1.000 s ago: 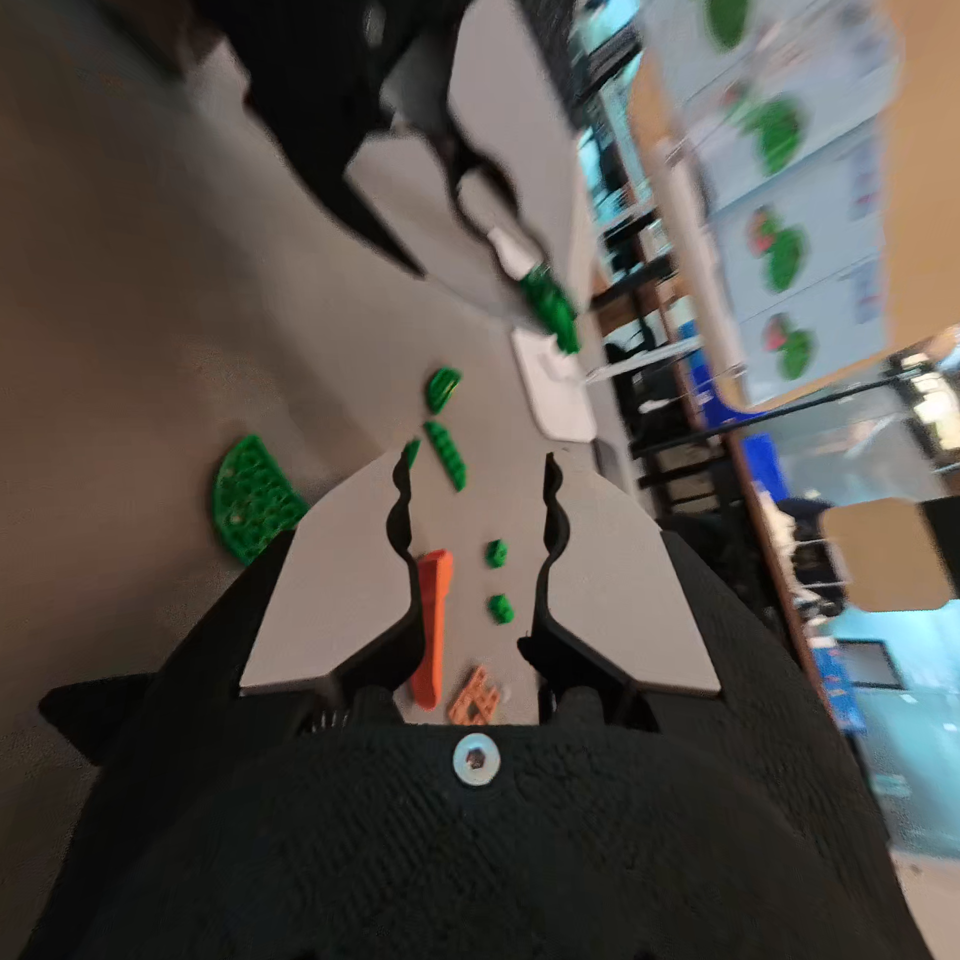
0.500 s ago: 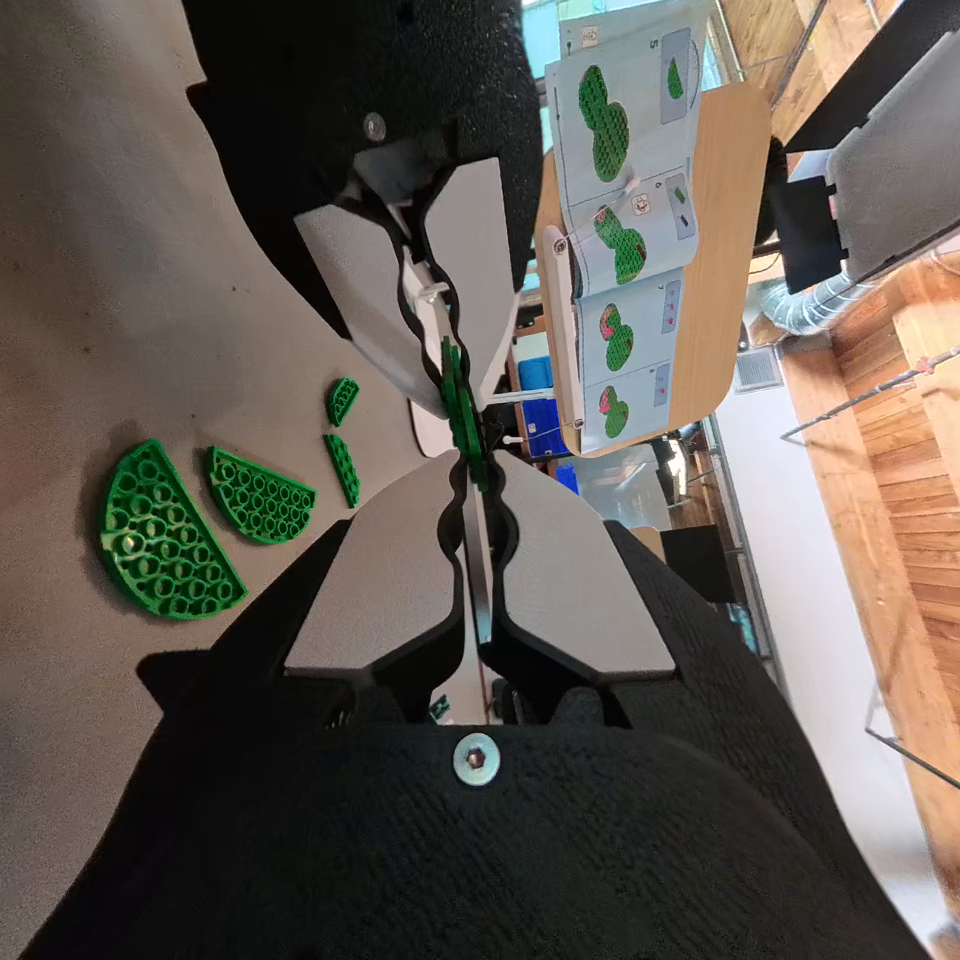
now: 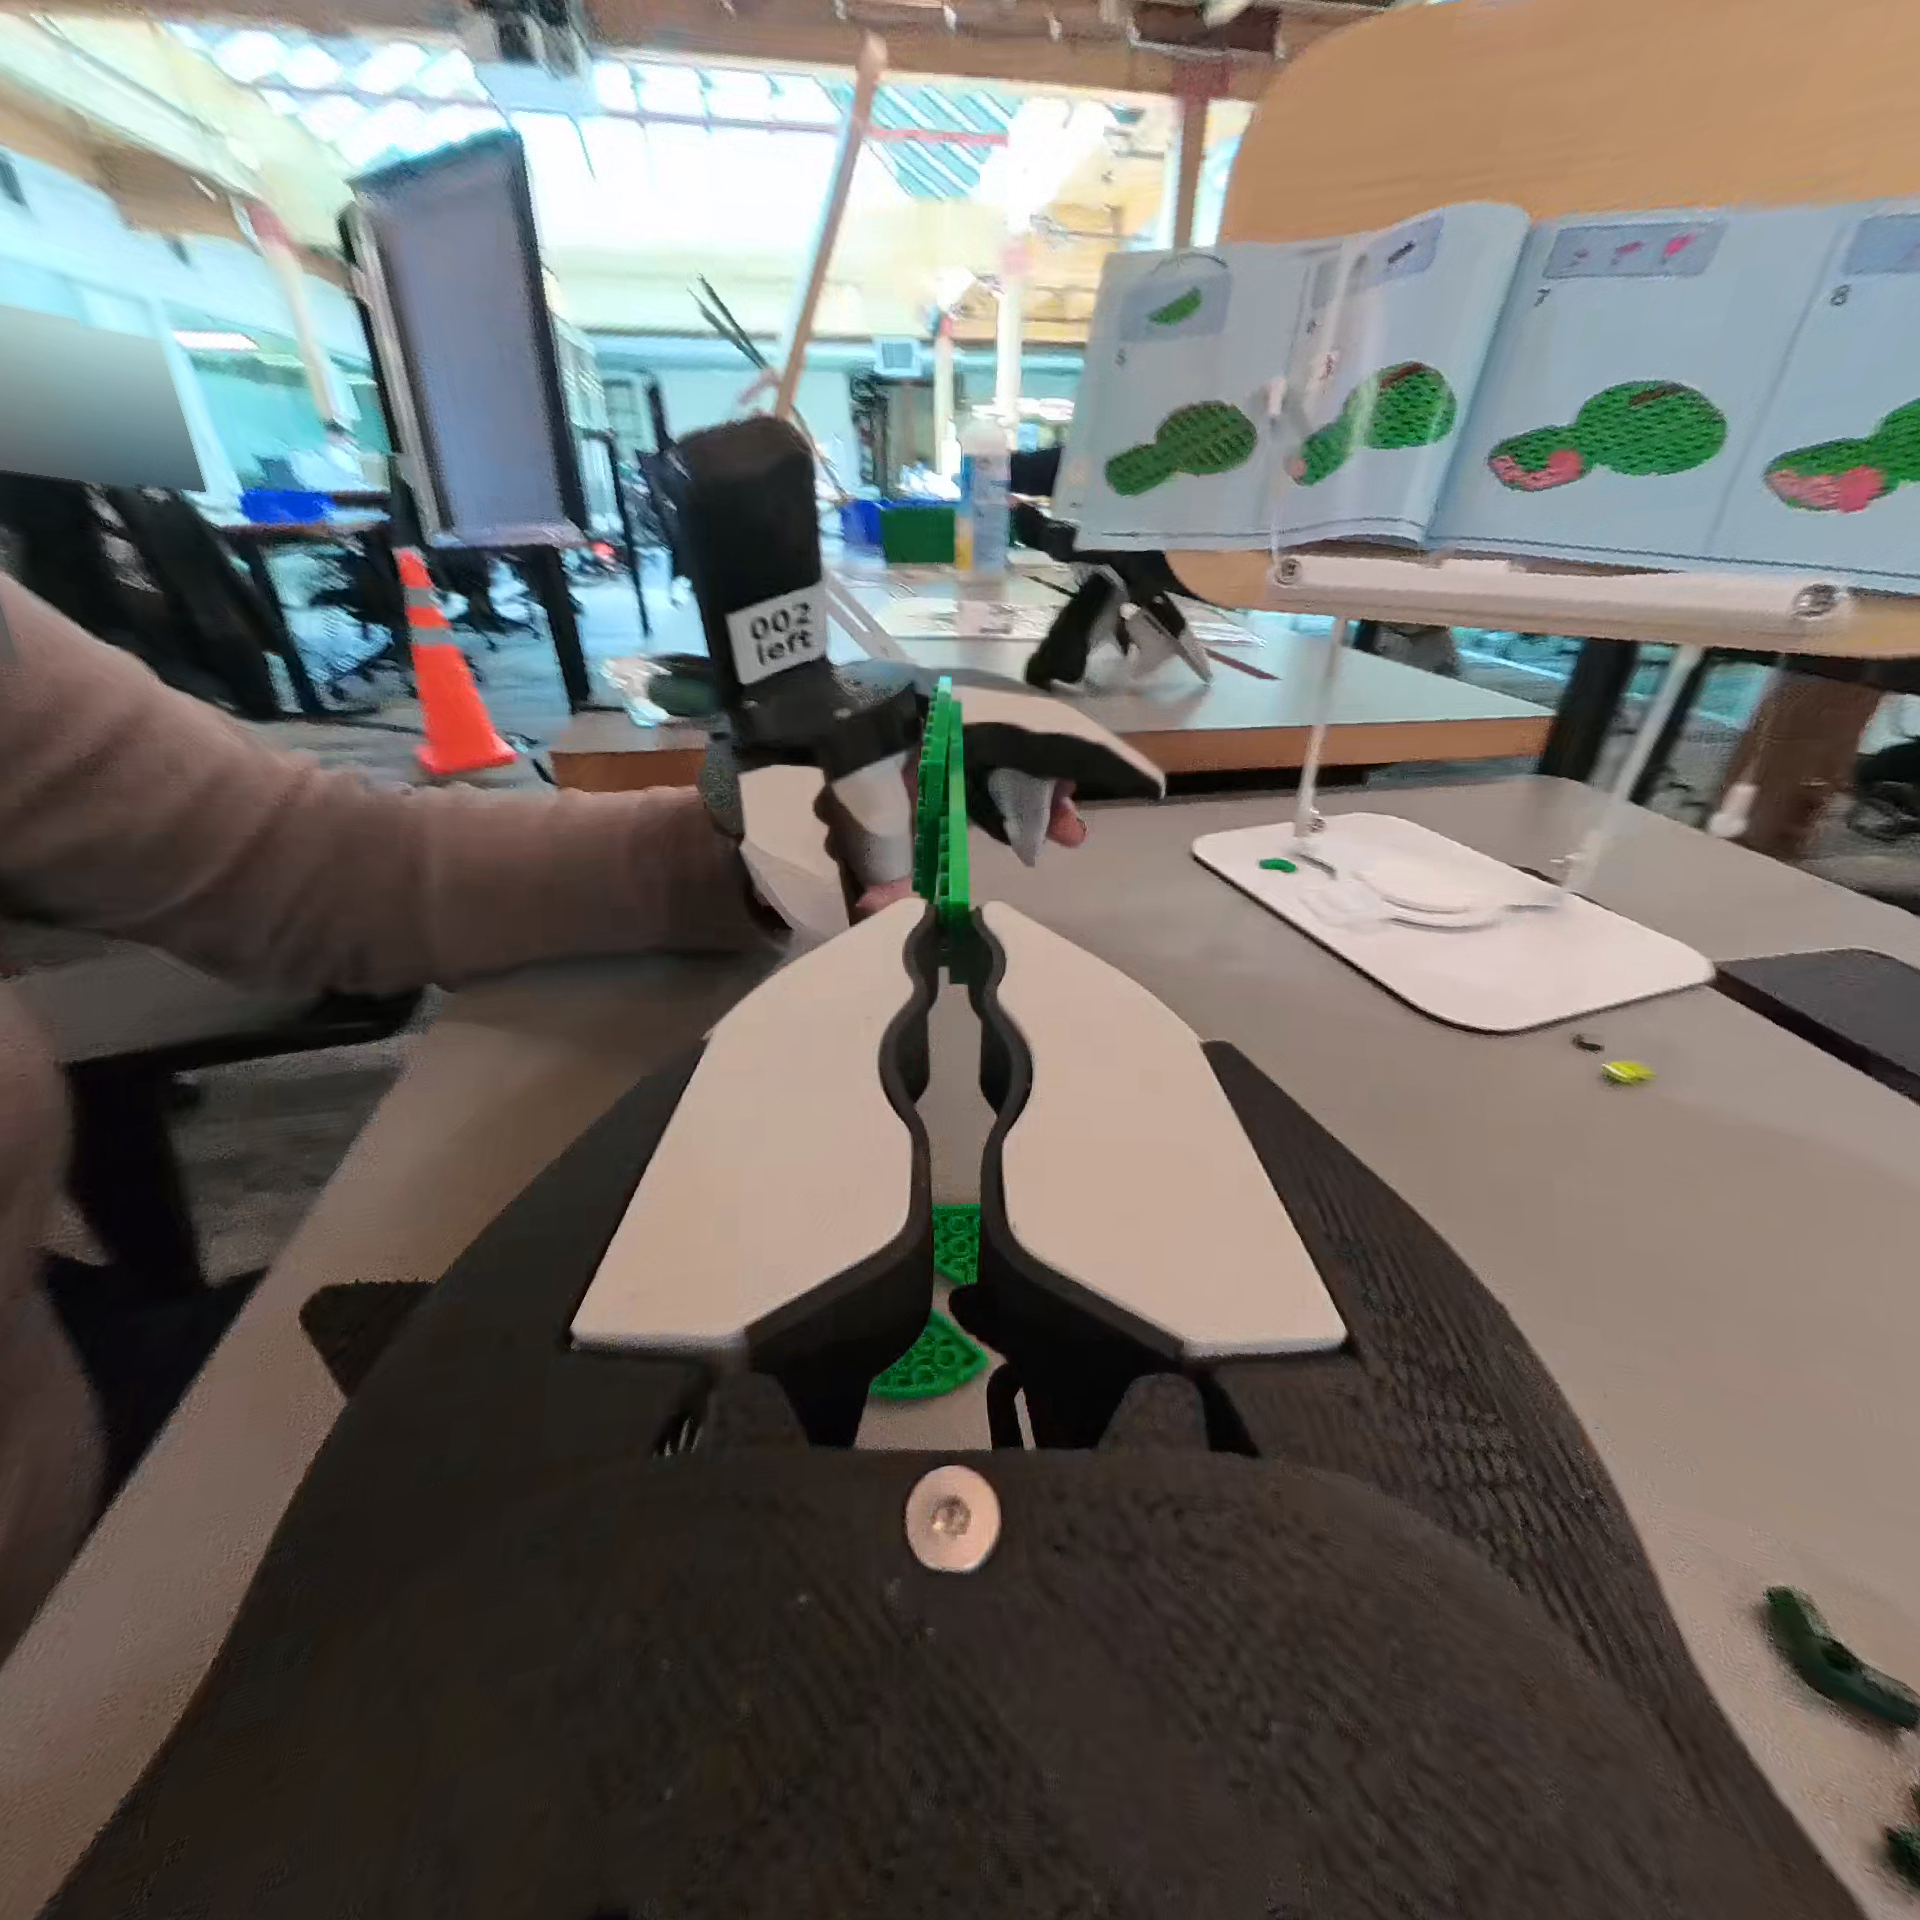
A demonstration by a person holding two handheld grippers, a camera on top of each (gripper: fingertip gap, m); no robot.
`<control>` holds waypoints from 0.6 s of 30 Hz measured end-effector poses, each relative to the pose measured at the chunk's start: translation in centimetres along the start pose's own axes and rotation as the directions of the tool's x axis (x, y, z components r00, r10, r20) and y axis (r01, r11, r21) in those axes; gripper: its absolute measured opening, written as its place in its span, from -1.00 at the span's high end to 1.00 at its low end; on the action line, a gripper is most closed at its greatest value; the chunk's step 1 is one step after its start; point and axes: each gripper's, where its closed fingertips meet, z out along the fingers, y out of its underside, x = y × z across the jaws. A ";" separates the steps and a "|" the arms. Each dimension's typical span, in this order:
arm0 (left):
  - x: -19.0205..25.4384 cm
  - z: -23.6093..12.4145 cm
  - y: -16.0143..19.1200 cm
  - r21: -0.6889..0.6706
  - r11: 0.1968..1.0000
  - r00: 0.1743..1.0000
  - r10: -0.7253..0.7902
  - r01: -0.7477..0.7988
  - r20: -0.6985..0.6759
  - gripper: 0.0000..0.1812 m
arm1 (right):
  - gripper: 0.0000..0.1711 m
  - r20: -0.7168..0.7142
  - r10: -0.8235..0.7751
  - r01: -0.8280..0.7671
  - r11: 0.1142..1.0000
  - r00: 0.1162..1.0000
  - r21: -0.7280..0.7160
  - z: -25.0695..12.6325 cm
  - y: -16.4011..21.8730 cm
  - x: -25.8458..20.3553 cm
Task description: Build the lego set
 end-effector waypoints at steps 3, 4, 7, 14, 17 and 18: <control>1.3 -0.4 -0.6 0.038 0.999 0.996 -0.002 0.006 -0.085 0.32 | 0.97 0.041 0.002 -0.001 1.000 0.999 -0.005 -0.7 0.1 -0.2; 1.6 -0.5 -0.7 0.039 0.999 0.995 -0.001 0.005 -0.103 0.40 | 0.97 0.045 -0.016 0.017 1.000 0.999 -0.020 -0.8 0.2 -0.3; 2.3 -0.7 -0.7 0.033 0.999 0.986 -0.031 0.037 -0.165 0.60 | 0.97 0.071 -0.052 0.055 0.998 0.996 -0.042 -0.8 0.5 -0.8; 3.4 -1.1 -1.2 0.072 0.994 0.963 -0.065 0.087 -0.262 0.81 | 0.97 0.098 -0.101 0.107 0.993 0.990 -0.058 -1.0 0.6 -1.4; 3.5 -1.2 -1.0 0.054 0.996 0.962 -0.053 0.070 -0.267 0.87 | 0.97 0.090 -0.119 0.125 0.989 0.989 -0.073 -1.2 0.8 -1.3; 3.7 -1.3 -1.1 0.055 0.996 0.956 -0.054 0.073 -0.288 0.88 | 0.96 0.095 -0.122 0.129 0.989 0.988 -0.073 -1.2 0.8 -1.3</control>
